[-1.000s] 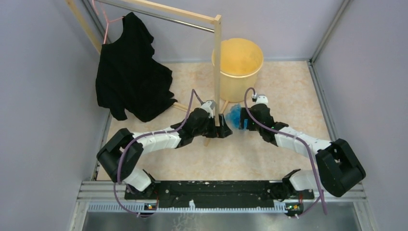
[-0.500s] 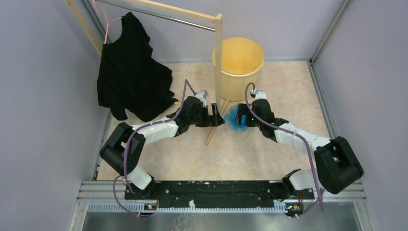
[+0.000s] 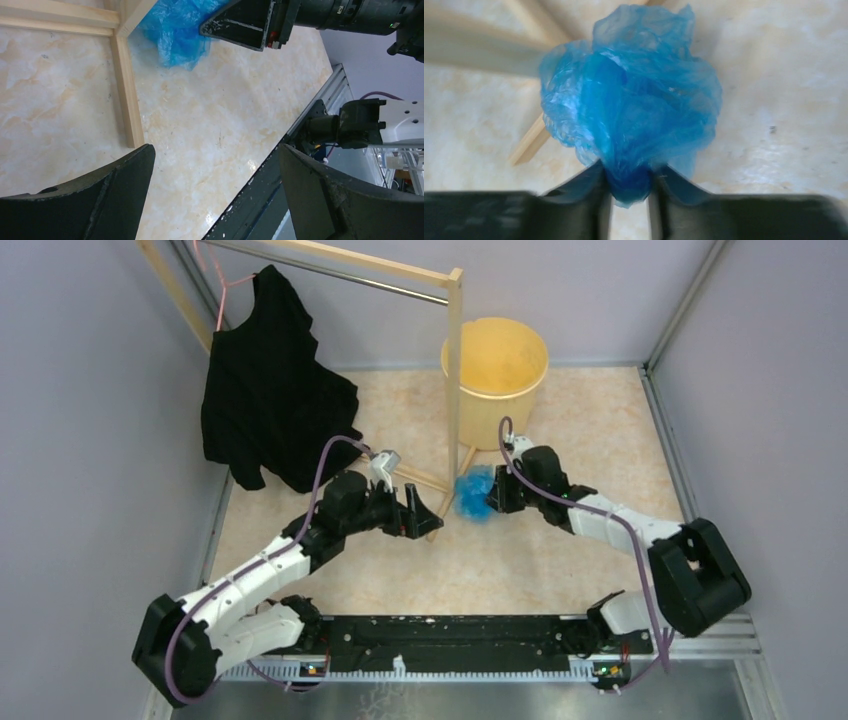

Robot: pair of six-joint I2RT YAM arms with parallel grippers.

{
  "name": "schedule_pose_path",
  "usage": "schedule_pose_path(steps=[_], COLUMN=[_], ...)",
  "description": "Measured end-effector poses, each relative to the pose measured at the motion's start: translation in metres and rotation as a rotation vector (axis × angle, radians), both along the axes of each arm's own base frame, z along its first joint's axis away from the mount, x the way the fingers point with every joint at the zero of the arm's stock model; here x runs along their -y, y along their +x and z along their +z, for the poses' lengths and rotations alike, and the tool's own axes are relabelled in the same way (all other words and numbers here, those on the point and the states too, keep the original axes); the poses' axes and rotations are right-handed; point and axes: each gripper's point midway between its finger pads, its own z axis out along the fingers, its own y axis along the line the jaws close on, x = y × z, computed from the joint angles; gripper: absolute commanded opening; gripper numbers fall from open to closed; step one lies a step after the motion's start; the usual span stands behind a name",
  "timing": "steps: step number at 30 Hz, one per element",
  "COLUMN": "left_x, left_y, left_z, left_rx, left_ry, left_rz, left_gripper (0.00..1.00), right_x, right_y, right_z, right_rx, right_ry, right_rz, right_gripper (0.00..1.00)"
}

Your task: Put the trash bags into the trash bin

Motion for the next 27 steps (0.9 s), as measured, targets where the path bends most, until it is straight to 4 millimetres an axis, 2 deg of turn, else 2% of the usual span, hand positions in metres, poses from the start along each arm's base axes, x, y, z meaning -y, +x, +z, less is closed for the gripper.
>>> schedule_pose_path(steps=[2, 6, 9, 12, 16, 20, 24, 27], left_x=[-0.004, -0.01, -0.01, -0.008, -0.008, -0.004, 0.017, 0.032], left_y=[-0.009, -0.028, -0.034, -0.039, -0.045, -0.052, -0.062, -0.066], left_z=[0.0, -0.011, -0.015, -0.012, -0.006, 0.006, 0.026, 0.032], left_rx=[0.005, -0.028, -0.05, -0.056, -0.05, -0.031, 0.024, 0.08], left_ry=[-0.008, -0.01, -0.017, -0.029, -0.042, -0.019, 0.079, 0.154], left_rz=[-0.014, -0.052, -0.073, -0.092, -0.118, -0.154, -0.205, -0.211], left_gripper=[0.99, 0.99, 0.99, 0.99, 0.99, 0.99, 0.99, 0.99], right_x=[-0.006, -0.021, -0.03, -0.036, -0.038, -0.04, -0.043, -0.043], right_y=[-0.021, -0.068, -0.093, -0.118, -0.133, -0.136, -0.142, -0.146], right_z=[0.007, 0.034, 0.05, 0.054, 0.05, 0.039, 0.023, 0.02], right_rx=[-0.017, -0.042, -0.054, -0.091, -0.136, -0.182, -0.244, -0.26], right_ry=[0.058, 0.207, 0.253, 0.261, 0.254, 0.24, 0.212, 0.202], right_rz=[0.069, 0.224, 0.313, 0.386, 0.418, 0.419, 0.426, 0.43], right_gripper=[0.06, 0.01, 0.01, 0.02, 0.03, 0.04, 0.05, 0.05])
